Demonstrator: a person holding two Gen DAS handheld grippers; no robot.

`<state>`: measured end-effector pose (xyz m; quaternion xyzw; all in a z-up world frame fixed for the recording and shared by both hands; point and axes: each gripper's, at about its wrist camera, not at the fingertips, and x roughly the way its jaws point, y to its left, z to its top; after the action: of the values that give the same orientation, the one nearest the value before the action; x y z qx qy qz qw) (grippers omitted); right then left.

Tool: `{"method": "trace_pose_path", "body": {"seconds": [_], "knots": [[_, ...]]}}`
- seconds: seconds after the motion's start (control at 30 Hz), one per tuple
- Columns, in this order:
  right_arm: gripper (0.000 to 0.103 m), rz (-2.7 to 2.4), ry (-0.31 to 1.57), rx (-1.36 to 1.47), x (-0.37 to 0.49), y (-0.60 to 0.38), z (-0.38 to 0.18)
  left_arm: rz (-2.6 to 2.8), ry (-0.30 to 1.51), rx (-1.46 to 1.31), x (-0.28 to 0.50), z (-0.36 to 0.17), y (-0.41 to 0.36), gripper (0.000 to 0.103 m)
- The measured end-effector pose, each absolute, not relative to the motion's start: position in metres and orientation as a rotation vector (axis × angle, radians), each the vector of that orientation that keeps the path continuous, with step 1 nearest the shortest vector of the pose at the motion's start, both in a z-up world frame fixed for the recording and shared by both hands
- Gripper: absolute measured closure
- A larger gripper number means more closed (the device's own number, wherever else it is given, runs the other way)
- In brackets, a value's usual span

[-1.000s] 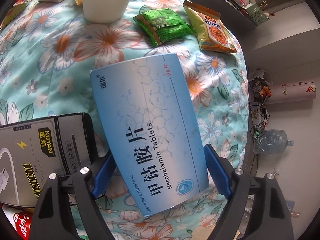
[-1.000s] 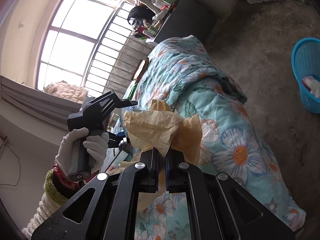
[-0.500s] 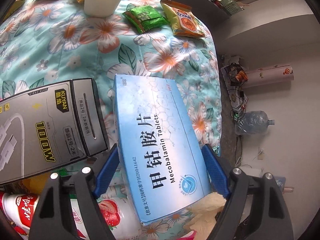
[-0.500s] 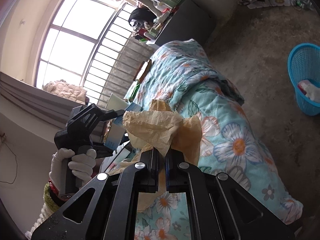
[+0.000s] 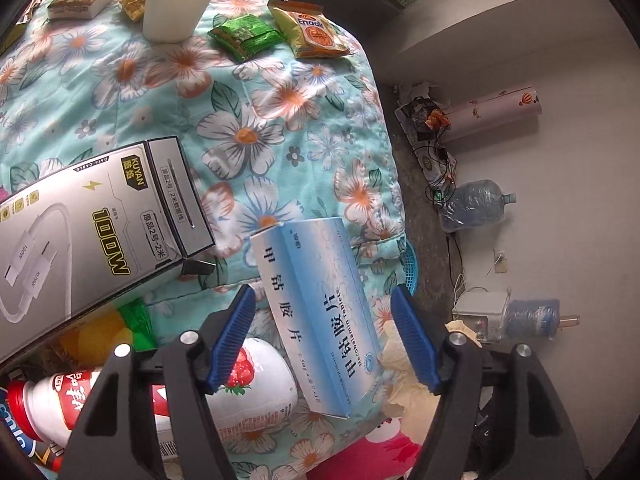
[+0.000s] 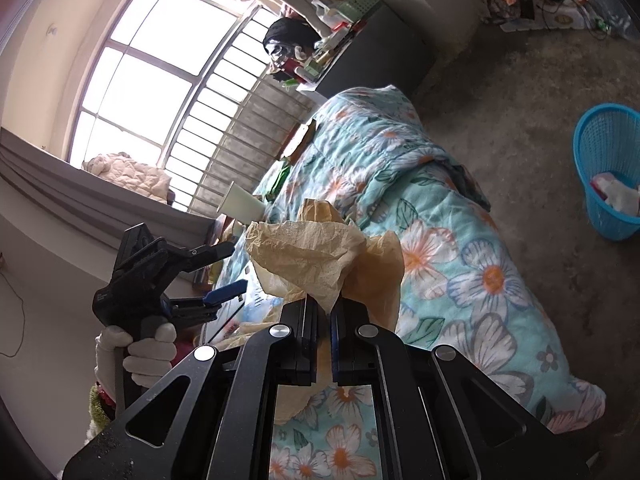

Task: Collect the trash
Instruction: 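Carry the box and tan paper over the blue wastebasket and open both tools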

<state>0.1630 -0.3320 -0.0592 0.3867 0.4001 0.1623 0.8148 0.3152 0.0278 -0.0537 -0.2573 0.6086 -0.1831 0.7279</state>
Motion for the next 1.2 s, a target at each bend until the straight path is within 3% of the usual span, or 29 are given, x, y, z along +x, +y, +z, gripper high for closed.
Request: {"method": "trace_pose_path", "body": {"seconds": [0.1,0.4,0.67,0.83,1.2], "knots": [[0.099,0.336,0.856,0.819,0.162,-0.331,-0.06,-0.399,1.36,-0.507,0.322,-0.059,0.021,0.026],[0.099,0.293,0.858,0.831,0.164,-0.34,-0.069,-0.372,1.541,-0.547,0.328,-0.098,0.002,0.025],[0.099,0.289,0.853,0.866,0.161,-0.352,-0.078,-0.236,1.598,-0.559,0.345,-0.12,-0.014,0.021],[0.099,0.285,0.852,0.895,0.158,-0.362,-0.086,-0.172,1.571,-0.496,0.347,-0.118,-0.029,0.017],[0.099,0.29,0.821,0.924,0.143,-0.376,-0.082,-0.201,1.462,-0.355,0.324,-0.105,-0.052,0.021]]}}
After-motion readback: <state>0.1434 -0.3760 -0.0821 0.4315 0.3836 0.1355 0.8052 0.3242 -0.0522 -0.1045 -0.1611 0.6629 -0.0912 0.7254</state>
